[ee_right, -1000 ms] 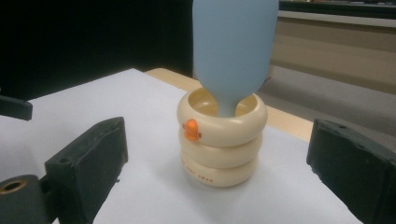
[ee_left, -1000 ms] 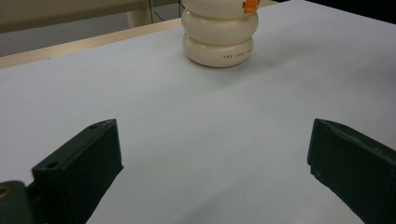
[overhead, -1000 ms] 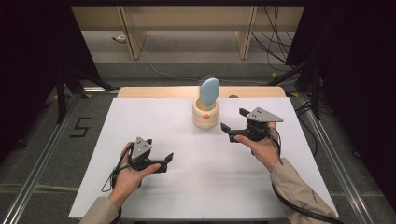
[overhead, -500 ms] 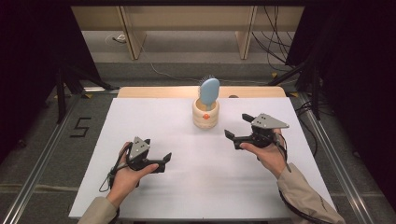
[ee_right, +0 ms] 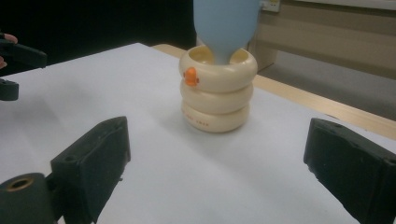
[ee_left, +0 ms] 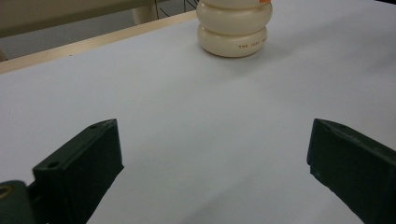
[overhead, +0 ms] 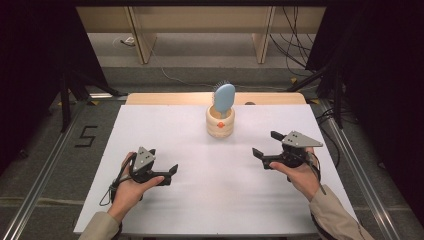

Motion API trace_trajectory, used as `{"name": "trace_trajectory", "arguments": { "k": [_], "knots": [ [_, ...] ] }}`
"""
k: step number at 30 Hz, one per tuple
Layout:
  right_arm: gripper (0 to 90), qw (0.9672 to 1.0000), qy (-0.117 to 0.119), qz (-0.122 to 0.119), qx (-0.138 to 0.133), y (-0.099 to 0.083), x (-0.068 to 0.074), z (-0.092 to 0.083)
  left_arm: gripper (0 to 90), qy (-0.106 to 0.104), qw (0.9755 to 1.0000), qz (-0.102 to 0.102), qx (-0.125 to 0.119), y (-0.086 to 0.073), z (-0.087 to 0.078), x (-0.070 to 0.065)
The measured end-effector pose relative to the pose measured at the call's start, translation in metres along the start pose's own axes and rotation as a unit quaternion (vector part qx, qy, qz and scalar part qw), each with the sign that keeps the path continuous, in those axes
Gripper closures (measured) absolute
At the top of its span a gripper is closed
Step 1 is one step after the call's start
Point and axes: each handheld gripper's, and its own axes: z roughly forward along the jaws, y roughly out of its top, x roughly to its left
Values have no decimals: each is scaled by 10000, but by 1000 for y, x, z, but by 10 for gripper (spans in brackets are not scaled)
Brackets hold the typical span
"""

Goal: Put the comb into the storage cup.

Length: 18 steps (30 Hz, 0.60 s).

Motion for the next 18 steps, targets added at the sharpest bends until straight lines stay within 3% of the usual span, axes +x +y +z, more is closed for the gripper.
{"name": "trace_trajectory", "arguments": {
  "k": [18],
  "knots": [
    [84,9998,-117,113,111,-21,-5,-21,28,100,9999,-4,68,-13,-14,11]
  ]
}}
